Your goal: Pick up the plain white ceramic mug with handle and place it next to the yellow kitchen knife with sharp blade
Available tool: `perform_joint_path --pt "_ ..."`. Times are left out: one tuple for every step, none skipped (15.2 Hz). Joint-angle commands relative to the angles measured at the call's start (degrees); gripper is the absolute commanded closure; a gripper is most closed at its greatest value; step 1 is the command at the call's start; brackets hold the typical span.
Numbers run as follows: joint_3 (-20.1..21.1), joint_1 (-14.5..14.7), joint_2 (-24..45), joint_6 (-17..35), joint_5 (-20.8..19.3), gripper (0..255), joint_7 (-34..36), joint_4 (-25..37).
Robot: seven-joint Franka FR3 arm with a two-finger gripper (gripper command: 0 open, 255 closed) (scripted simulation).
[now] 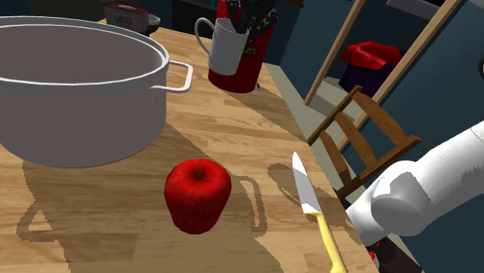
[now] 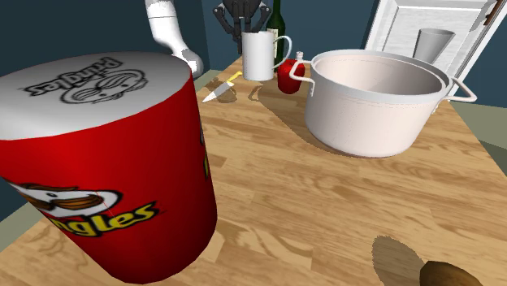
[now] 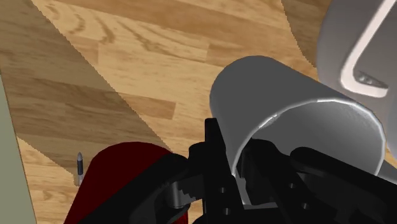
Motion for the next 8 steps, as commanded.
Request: perform_joint_path --pt "-0.1 0.4 -4.3 0.2 1.5 255 0.2 -4.2" --pt "-0.2 0.7 -6.4 0.0 2.1 255 0.3 -6.1" --pt "-0.3 1.1 -8.5 -0.1 2.8 255 0.4 -7.9" --pt "-0.3 1.5 -10.5 -0.4 3.5 255 0.6 -9.6" --pt "-0.4 1.9 -12.6 -0.7 4.1 255 0.8 -11.3" --pt "-0.4 2.3 -14.6 -1.1 4.7 255 1.0 -12.8" --pt "-0.4 2.7 -16.5 -1.5 5.3 255 1.3 -14.3" --pt "-0.4 3.2 -18.4 -2.0 5.8 255 1.5 -15.6"
